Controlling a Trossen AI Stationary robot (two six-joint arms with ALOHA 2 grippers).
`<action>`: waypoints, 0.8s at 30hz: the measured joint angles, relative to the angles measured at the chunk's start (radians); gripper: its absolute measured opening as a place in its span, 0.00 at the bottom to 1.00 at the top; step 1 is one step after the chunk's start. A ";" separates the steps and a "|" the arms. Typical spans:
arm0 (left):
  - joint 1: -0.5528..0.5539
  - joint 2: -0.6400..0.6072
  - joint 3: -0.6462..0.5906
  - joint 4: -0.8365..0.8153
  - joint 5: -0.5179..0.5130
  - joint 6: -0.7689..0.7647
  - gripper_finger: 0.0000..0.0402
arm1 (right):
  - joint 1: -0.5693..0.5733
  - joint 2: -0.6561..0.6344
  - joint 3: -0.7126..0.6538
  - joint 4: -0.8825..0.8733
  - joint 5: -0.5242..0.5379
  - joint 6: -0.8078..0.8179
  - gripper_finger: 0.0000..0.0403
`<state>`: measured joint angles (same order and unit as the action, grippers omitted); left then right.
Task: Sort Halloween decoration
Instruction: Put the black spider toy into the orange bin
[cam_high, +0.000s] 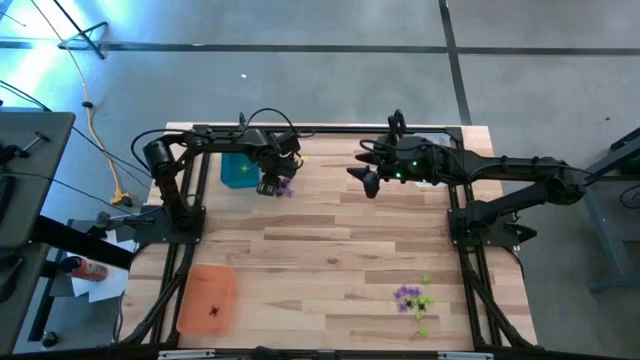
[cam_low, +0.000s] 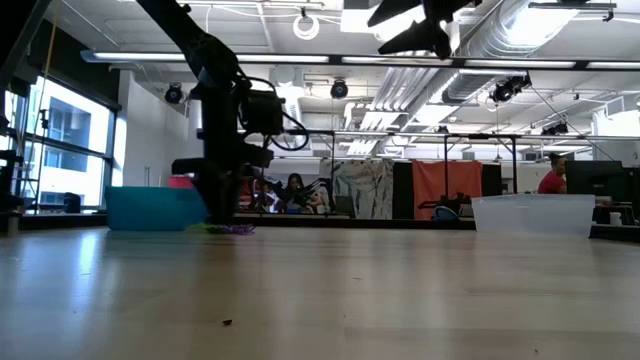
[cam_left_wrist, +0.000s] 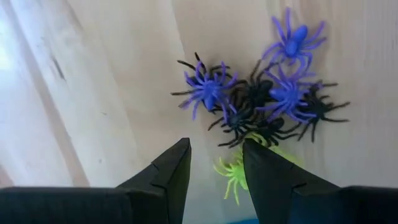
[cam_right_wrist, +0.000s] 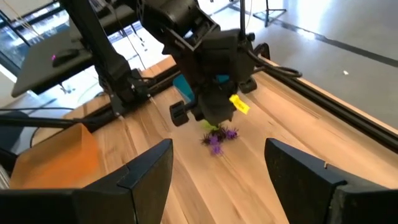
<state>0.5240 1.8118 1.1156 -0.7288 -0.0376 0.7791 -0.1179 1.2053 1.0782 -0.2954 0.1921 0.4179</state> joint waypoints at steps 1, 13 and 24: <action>0.000 0.000 0.000 0.006 0.000 0.000 0.33 | 0.000 0.000 0.000 -0.005 0.000 0.000 0.62; 0.012 0.004 0.000 0.040 0.057 0.042 0.33 | 0.000 0.000 0.000 -0.015 0.016 -0.034 0.62; 0.013 0.024 0.000 0.061 0.068 0.015 0.33 | 0.000 0.000 0.000 -0.015 0.016 -0.031 0.62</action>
<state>0.5373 1.8355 1.1152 -0.6677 0.0299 0.7940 -0.1177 1.2053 1.0779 -0.3099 0.2081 0.3874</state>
